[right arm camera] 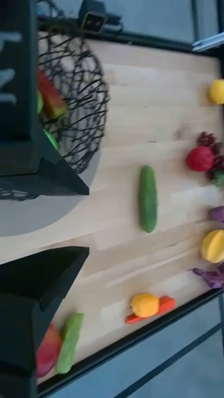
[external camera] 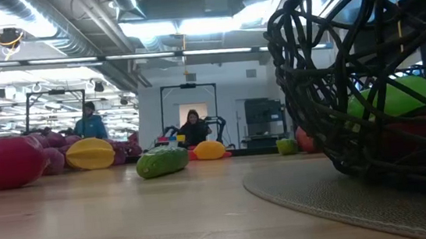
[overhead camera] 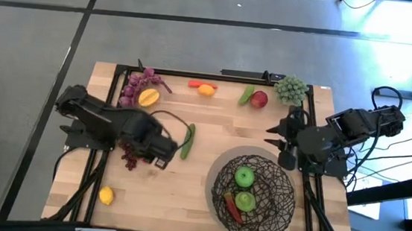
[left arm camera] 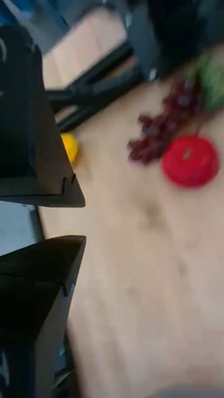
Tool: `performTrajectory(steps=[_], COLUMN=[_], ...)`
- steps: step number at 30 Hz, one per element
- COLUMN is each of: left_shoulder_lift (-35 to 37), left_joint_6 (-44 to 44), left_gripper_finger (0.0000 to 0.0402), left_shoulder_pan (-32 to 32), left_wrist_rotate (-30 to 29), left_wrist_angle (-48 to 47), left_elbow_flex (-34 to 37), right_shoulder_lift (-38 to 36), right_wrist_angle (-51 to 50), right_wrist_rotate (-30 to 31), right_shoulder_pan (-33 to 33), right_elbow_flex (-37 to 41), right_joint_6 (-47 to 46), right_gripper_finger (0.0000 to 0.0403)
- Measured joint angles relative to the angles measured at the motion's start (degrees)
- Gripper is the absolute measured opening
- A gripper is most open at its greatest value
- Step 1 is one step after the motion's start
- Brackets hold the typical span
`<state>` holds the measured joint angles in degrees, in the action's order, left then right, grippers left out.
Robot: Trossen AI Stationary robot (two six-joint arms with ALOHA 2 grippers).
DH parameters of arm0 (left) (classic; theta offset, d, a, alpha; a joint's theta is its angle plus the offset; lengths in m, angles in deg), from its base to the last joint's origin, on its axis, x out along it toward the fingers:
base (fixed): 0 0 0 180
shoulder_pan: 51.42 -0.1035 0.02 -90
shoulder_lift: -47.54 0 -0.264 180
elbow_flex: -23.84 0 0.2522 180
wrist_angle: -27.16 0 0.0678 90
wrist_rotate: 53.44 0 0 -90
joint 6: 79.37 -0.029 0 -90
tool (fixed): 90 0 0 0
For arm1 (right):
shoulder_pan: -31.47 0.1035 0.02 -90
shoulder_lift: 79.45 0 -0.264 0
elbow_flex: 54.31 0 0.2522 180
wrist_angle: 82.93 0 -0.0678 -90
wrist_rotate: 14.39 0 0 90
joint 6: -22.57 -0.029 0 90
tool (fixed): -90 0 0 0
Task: Build produce basket
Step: Put the red tomato into the wire basket
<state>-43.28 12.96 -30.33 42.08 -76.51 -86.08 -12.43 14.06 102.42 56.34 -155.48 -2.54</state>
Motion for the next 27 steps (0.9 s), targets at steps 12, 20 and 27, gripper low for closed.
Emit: performTrajectory(steps=[12,20,27], left_shoulder_lift=[1.0,1.0,1.0], left_joint_6=[29.6,44.6,37.9], left_gripper_finger=[0.0073,0.0073,0.0073], left_shoulder_pan=[15.7,20.7,16.4], left_wrist_rotate=[0.6,-5.9,-12.2], left_wrist_angle=[-0.1,0.0,3.9], left_elbow_flex=[0.4,6.7,11.0], right_shoulder_lift=[0.6,2.5,2.4], right_wrist_angle=[4.5,10.0,9.9], right_wrist_rotate=[-3.4,-6.6,-7.5], right_shoulder_pan=[-1.1,-1.9,-1.9], right_elbow_flex=[0.0,0.0,0.0], right_joint_6=[3.1,8.0,8.0], right_gripper_finger=[0.0136,0.0136,0.0136])
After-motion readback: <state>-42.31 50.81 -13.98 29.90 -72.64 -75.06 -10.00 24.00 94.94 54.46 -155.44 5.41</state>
